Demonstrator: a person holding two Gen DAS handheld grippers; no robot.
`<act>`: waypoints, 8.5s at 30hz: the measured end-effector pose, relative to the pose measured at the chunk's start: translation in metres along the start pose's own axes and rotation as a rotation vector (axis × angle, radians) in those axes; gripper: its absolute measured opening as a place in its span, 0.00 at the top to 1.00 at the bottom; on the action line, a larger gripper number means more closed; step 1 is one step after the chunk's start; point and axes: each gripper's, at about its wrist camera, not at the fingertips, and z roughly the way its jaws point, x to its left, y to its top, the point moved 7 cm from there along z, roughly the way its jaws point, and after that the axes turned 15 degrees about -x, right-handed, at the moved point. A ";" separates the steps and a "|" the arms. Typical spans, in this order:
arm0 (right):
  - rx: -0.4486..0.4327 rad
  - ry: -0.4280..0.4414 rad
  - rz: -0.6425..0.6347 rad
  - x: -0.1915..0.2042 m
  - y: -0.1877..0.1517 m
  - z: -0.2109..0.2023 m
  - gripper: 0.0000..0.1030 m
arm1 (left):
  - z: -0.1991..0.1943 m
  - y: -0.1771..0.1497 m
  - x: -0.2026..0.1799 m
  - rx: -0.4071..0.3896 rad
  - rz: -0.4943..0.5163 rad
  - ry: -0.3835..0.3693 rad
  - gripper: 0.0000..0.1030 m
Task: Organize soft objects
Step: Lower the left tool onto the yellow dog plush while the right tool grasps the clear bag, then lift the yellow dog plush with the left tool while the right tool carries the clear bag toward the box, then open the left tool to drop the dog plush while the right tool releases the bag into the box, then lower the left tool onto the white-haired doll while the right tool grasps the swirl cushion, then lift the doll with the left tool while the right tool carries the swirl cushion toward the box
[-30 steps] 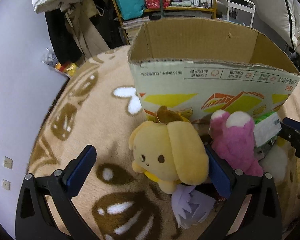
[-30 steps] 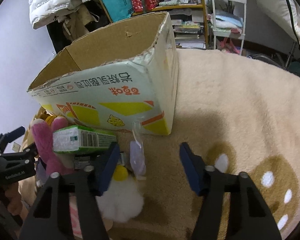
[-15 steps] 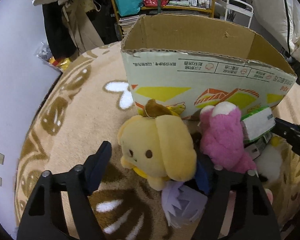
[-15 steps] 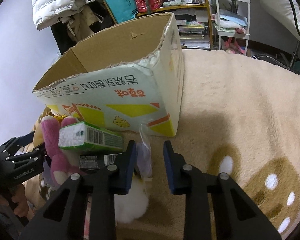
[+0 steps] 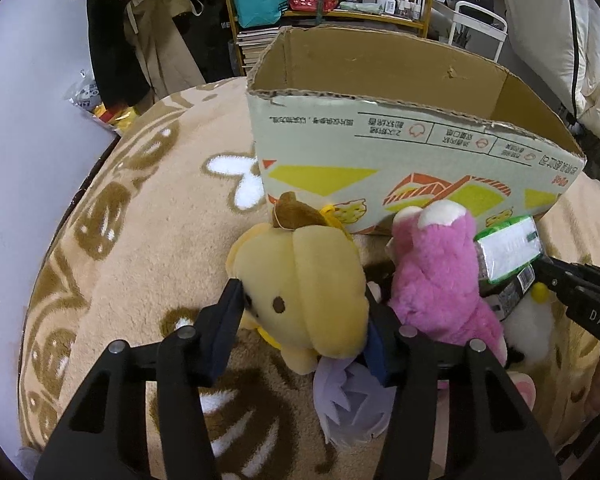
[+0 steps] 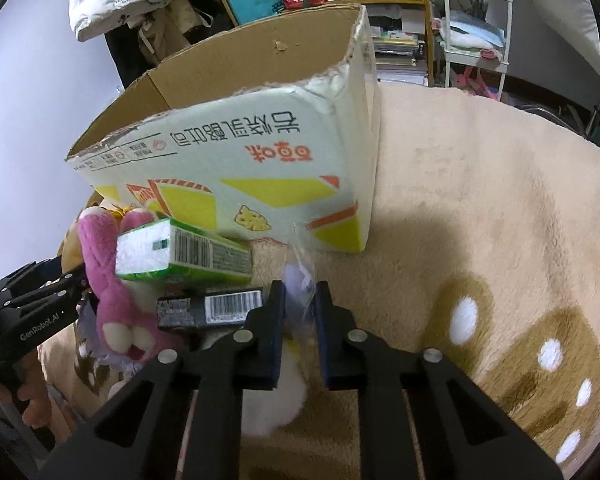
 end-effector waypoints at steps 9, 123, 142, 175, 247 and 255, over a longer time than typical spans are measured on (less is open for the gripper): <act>-0.027 -0.042 -0.054 0.002 0.001 -0.009 0.86 | -0.006 0.002 0.009 -0.001 -0.068 -0.012 0.56; -0.467 -0.003 -0.114 0.040 0.102 -0.054 0.00 | -0.068 0.085 -0.010 -0.423 0.068 -0.010 0.07; -0.455 -0.025 -0.139 0.047 0.070 -0.115 0.00 | -0.121 0.057 0.006 -0.419 0.033 0.010 0.03; -0.296 -0.049 -0.137 0.063 0.012 -0.120 0.00 | -0.118 0.017 0.013 -0.224 -0.006 -0.005 0.03; -0.072 -0.007 -0.101 0.072 -0.025 -0.070 0.58 | -0.037 -0.032 -0.017 0.130 -0.029 -0.108 0.56; -0.221 -0.022 -0.100 0.071 -0.005 -0.099 0.59 | -0.082 -0.020 -0.002 -0.016 -0.015 -0.065 0.56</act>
